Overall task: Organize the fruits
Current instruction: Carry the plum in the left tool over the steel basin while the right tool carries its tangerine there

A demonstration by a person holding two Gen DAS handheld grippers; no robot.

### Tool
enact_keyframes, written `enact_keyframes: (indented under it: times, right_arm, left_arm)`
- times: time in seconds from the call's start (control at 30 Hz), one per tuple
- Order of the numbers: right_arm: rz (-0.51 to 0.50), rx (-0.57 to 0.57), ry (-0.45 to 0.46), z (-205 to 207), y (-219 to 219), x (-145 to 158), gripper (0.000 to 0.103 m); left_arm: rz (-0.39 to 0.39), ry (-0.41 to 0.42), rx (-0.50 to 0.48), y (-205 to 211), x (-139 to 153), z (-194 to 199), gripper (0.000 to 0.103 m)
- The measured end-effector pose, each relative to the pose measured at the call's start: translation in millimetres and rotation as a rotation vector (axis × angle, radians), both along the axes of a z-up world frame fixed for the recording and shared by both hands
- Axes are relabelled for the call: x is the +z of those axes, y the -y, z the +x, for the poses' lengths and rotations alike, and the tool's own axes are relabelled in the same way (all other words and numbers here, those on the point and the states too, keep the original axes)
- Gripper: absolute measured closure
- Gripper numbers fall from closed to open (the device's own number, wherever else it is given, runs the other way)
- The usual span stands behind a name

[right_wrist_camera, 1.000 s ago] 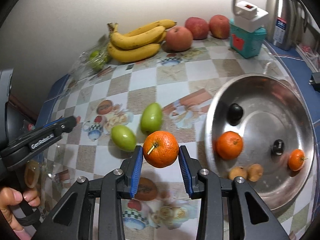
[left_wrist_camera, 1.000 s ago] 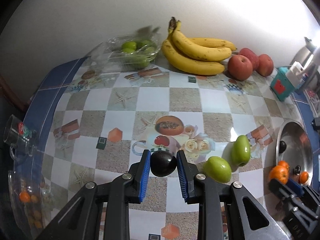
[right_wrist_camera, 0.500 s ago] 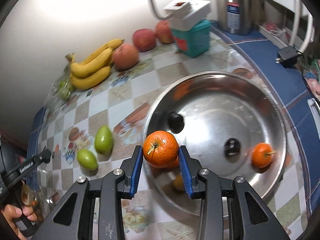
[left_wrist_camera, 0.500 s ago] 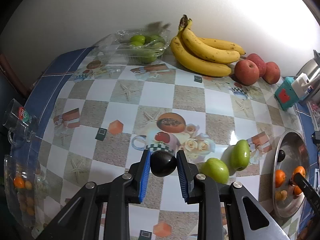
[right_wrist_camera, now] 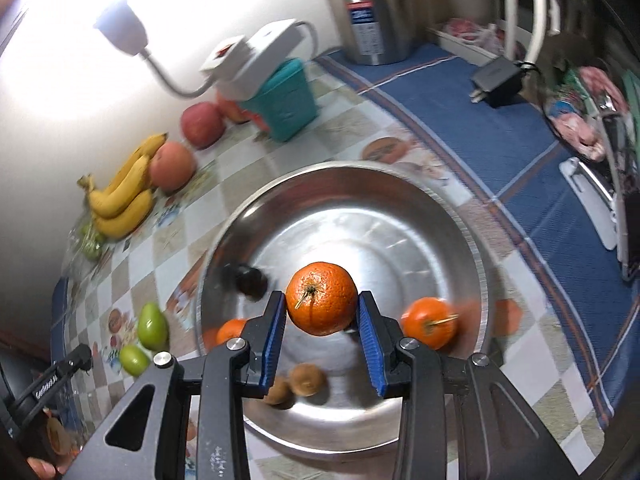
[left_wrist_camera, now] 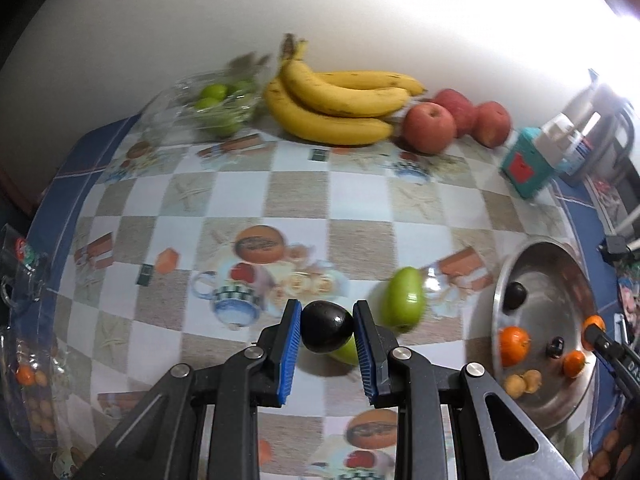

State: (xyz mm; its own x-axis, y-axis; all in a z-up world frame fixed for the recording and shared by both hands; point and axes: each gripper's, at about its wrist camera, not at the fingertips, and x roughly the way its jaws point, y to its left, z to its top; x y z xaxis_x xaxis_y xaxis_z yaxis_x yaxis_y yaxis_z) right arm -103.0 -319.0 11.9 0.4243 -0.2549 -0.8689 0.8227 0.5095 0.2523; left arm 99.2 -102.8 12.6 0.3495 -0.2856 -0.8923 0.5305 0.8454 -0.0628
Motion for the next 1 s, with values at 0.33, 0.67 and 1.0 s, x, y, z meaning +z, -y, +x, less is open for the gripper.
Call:
enact_keyframes:
  times: [0.33, 0.67, 1.0]
  right_arm:
    - [-0.005, -0.086, 0.008, -23, 17, -2, 0.065]
    - [-0.032, -0.093, 0.037, -27, 27, -6, 0.065]
    - [-0.051, -0.073, 0.035, -23, 33, -17, 0.065]
  left_arm:
    - [0.013, 0.063, -0.202, 63, 6, -62, 0.075]
    - [-0.037, 0.137, -0.413, 114, 3, -123, 0.075]
    - [-0.065, 0.133, -0.464, 135, -15, -139, 0.075]
